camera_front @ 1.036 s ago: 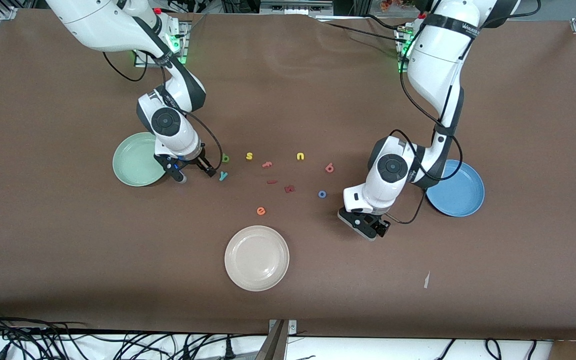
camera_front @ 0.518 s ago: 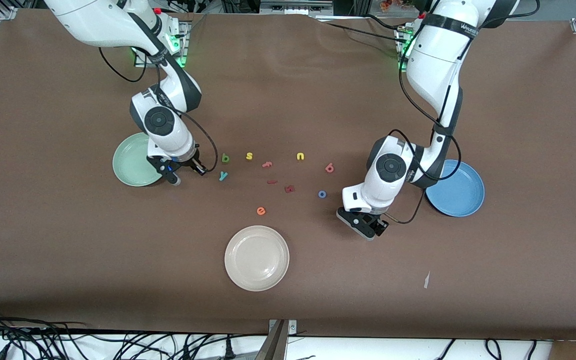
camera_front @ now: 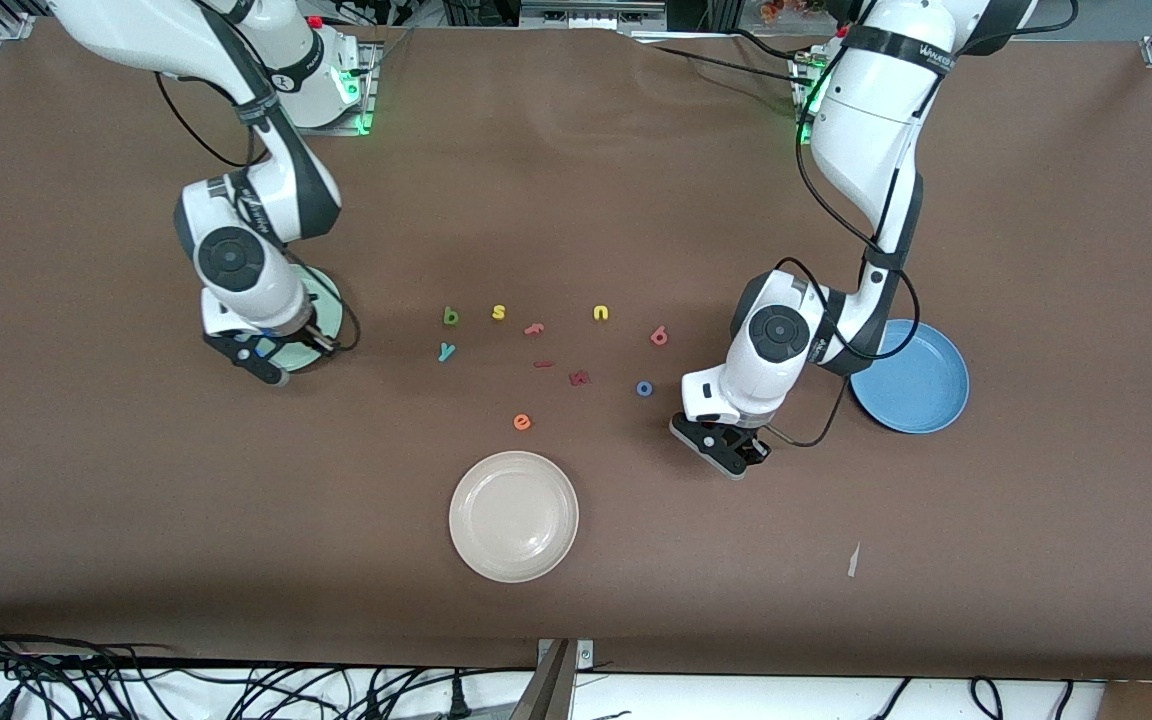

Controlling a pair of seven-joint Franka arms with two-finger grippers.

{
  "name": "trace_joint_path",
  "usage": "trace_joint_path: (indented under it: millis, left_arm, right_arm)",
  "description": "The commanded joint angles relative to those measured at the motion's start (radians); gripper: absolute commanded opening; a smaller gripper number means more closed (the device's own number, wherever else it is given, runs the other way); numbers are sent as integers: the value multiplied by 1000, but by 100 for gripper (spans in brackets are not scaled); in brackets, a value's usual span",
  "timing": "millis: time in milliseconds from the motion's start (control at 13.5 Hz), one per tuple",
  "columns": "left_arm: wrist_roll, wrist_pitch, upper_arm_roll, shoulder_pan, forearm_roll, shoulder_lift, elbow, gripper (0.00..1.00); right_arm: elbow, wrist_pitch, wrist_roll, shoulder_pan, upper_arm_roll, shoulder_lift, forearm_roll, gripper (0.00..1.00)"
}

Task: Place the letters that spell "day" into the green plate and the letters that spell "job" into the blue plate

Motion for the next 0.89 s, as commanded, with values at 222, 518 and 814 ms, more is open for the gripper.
trace_joint_path:
  millis: [222,518,814]
  left_arm:
    - [-10,-6,10,5,15,-23,-12,0]
    - [-7,-144,9,107,15,-225,-122,0]
    - [39,-207,-8,268,28,-480,-372,0]
  right_arm:
    - [-5,-66,-12,13,-2,-15,134,100]
    - [104,-66,79,53,96,52,247,100]
    - [242,-58,103,205,98,150,232,100]
